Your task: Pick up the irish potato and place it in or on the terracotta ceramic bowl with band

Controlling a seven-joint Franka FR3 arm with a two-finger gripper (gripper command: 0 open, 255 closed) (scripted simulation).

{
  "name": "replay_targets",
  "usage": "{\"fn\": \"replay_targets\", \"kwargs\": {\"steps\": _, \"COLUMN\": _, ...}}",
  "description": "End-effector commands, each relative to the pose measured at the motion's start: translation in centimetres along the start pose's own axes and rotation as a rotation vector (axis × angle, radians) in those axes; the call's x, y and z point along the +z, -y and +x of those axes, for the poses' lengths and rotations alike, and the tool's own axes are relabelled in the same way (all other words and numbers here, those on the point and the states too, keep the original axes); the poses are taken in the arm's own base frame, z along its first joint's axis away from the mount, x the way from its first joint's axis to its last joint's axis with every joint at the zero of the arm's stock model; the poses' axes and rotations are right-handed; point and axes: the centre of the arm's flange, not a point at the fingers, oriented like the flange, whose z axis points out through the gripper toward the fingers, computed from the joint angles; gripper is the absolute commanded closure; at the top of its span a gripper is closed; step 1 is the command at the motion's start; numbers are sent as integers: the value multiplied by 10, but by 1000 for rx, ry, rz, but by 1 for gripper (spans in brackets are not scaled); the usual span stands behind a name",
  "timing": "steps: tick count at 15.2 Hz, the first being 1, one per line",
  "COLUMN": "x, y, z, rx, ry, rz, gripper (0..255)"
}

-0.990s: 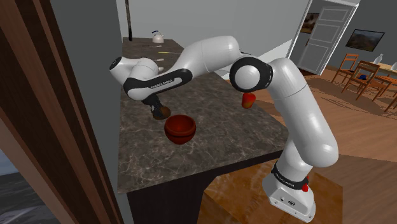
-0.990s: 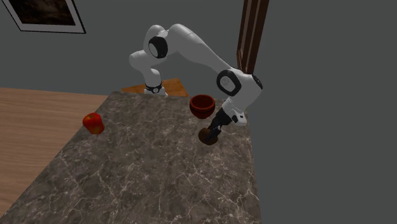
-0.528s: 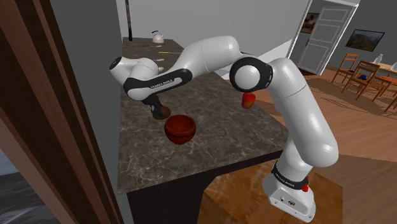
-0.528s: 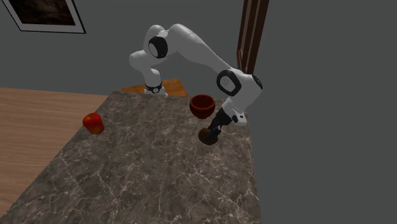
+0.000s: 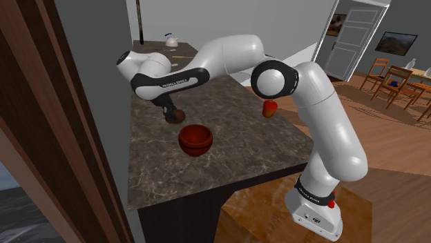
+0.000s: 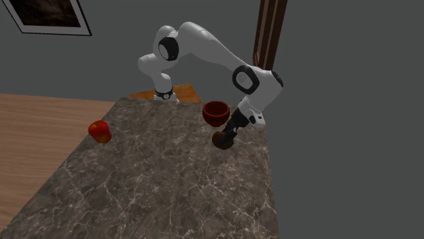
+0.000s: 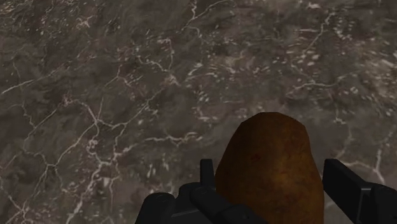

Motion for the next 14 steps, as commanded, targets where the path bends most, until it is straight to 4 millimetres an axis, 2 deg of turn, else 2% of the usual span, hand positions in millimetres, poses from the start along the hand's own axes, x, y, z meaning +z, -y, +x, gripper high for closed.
{"fn": "replay_targets", "kwargs": {"steps": 1, "x": -8, "y": -1, "z": -6, "rx": 0, "ry": 0, "rz": 0, "gripper": 255}}
{"fn": "replay_targets", "kwargs": {"steps": 14, "x": -65, "y": -15, "z": -42, "rx": 0, "ry": 0, "rz": 0, "gripper": 255}}
